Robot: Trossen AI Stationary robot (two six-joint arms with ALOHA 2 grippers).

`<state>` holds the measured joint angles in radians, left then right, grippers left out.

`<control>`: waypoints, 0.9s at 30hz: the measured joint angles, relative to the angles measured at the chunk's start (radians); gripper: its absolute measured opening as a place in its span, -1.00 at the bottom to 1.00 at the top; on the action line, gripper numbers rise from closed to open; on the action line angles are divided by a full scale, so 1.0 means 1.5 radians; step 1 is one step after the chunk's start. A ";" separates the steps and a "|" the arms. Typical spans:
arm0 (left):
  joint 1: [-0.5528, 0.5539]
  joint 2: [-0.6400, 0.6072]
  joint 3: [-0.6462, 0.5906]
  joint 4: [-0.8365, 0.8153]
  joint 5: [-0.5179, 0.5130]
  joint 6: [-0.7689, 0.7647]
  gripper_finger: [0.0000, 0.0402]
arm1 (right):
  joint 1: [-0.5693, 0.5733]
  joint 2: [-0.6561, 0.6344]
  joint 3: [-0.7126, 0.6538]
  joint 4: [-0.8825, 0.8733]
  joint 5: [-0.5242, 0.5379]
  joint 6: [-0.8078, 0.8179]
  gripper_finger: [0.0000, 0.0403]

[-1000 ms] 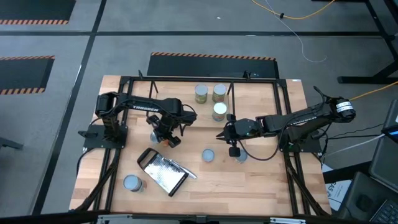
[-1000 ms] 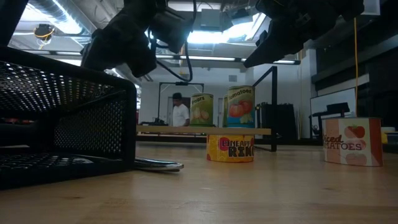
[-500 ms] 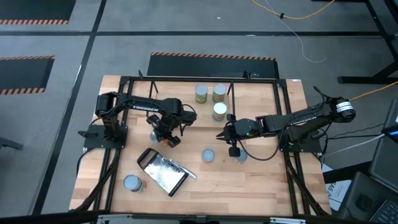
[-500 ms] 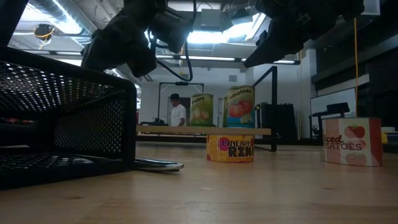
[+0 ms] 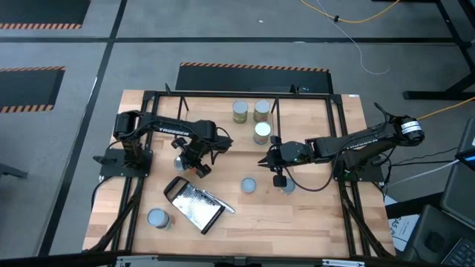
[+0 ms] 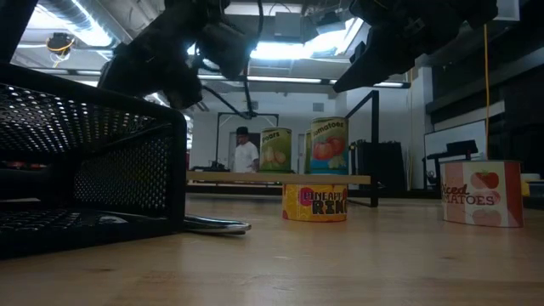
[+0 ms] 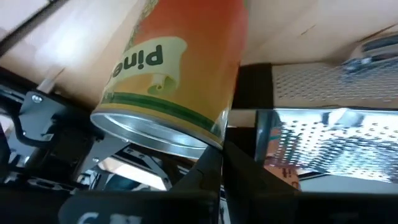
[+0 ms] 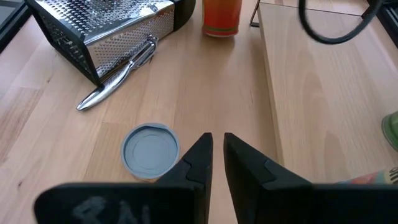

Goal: Pick and place cans onto a shelf
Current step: Put the canned pineapple on the shelf

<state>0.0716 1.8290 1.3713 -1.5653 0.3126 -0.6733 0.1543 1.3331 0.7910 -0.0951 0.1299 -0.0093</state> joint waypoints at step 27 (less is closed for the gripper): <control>-0.006 0.000 -0.016 0.024 -0.012 0.003 -0.79 | 0.000 0.000 0.000 0.000 0.000 0.000 -0.77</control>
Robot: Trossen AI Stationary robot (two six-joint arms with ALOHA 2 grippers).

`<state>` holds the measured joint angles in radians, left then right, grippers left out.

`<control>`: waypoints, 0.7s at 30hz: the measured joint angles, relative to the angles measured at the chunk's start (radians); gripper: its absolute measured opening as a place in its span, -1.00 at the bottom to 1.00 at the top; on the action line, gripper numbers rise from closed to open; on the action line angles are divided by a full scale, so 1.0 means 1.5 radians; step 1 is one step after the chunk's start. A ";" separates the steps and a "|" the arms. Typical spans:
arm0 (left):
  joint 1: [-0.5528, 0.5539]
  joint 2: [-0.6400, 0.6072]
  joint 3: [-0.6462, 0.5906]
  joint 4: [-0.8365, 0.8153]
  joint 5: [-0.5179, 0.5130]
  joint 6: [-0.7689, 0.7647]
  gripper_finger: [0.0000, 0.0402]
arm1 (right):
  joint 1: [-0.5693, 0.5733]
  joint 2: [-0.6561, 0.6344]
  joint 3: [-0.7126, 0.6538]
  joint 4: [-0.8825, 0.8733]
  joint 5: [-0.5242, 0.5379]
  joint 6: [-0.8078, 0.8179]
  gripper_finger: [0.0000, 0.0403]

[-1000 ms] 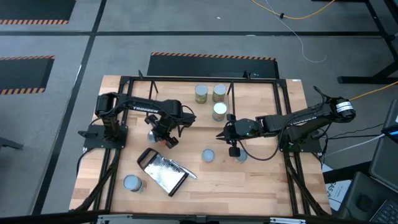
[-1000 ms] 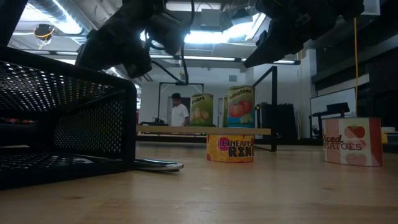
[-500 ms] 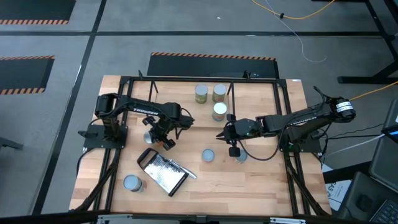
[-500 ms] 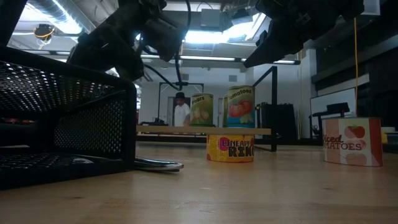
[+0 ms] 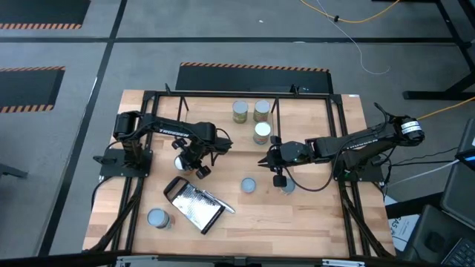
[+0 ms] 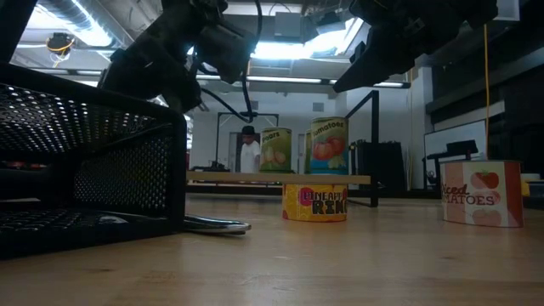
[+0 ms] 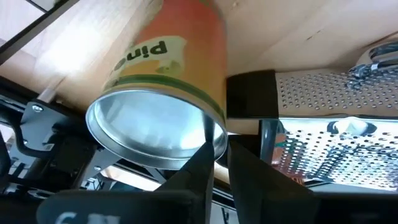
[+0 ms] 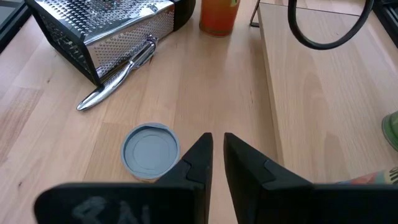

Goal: Pick and place cans onto a shelf
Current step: Put the canned pineapple on the shelf

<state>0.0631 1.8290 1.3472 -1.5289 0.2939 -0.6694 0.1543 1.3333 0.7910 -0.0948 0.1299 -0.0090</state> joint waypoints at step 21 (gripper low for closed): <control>0.000 0.000 0.047 -0.004 -0.034 0.015 -0.76 | 0.000 0.000 0.000 0.000 0.000 0.001 -0.77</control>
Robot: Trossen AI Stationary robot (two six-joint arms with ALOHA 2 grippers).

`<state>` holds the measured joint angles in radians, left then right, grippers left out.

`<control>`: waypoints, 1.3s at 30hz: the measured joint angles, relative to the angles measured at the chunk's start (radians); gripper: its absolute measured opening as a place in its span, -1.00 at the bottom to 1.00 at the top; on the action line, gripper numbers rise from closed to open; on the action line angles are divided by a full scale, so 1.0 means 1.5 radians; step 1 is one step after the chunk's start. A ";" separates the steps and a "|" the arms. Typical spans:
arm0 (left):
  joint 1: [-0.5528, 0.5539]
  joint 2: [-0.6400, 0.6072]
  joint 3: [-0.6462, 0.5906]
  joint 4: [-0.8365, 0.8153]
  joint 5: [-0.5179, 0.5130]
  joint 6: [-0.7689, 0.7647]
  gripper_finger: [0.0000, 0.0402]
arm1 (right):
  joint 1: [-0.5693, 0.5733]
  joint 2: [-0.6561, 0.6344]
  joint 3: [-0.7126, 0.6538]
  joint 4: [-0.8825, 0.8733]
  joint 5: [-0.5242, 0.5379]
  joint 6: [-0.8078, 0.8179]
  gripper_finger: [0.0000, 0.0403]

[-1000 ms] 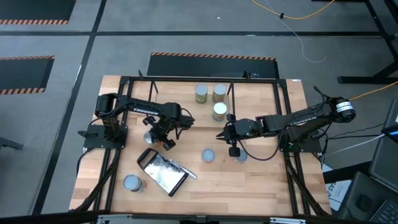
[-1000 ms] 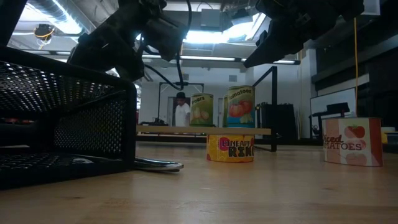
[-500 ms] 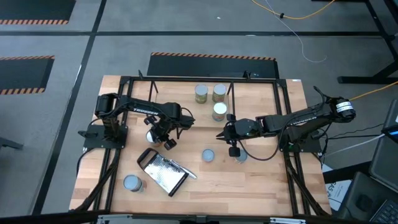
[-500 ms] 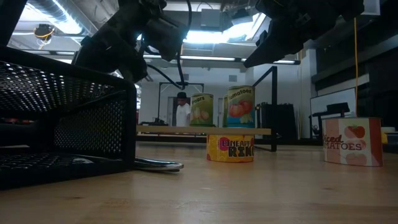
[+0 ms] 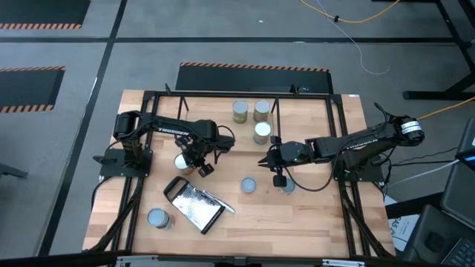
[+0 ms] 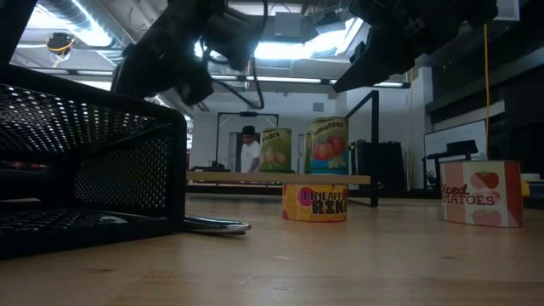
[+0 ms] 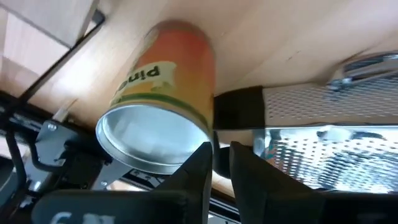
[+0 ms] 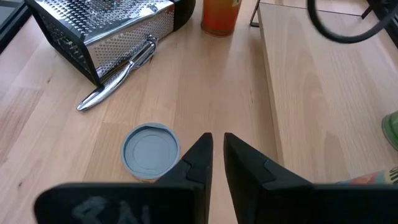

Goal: Pick and place cans onto a shelf
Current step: Put the canned pineapple on the shelf

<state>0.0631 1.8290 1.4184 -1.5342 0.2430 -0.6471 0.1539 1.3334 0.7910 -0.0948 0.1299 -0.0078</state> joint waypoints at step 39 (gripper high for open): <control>-0.124 -0.425 -0.305 0.291 -0.184 0.032 -0.65 | 0.000 0.000 0.000 -0.001 0.000 0.055 -0.77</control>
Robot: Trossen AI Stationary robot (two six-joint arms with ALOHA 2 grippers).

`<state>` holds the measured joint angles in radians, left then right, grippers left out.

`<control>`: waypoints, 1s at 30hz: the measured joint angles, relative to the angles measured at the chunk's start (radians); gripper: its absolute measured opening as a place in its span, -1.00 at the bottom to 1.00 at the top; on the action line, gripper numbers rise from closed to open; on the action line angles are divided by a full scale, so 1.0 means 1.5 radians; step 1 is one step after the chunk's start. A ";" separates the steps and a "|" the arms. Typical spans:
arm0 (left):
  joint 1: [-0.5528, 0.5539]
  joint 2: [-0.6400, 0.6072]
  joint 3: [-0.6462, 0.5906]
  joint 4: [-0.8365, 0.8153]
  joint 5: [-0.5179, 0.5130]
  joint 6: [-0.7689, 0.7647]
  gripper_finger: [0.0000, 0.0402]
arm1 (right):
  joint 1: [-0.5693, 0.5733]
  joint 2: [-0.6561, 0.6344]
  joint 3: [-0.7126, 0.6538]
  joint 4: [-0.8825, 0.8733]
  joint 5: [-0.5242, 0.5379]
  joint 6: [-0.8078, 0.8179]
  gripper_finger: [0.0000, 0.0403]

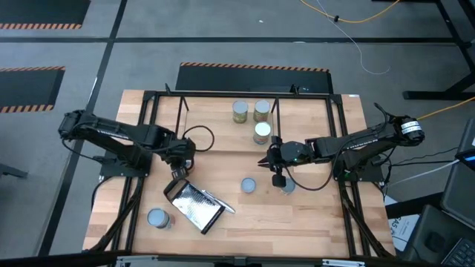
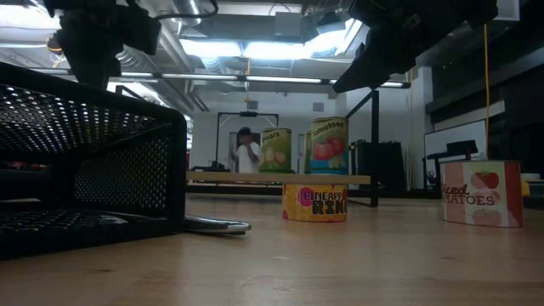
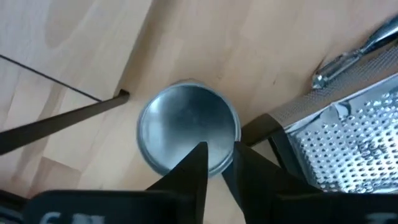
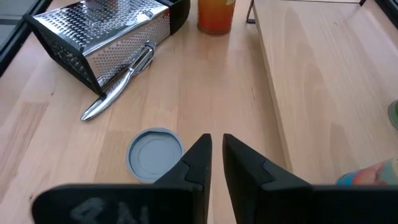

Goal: Pick and place cans onto a shelf
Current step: Put the canned pineapple on the shelf

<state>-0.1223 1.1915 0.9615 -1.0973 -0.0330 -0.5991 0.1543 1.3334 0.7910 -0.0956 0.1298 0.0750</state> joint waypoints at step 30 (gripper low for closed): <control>-0.112 0.000 0.000 0.005 -0.073 0.110 -0.51 | -0.001 0.000 0.000 0.000 0.000 -0.003 -0.77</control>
<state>-0.2898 1.1912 0.9615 -1.0893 -0.1429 -0.4339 0.1535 1.3334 0.7910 -0.0956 0.1299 0.0711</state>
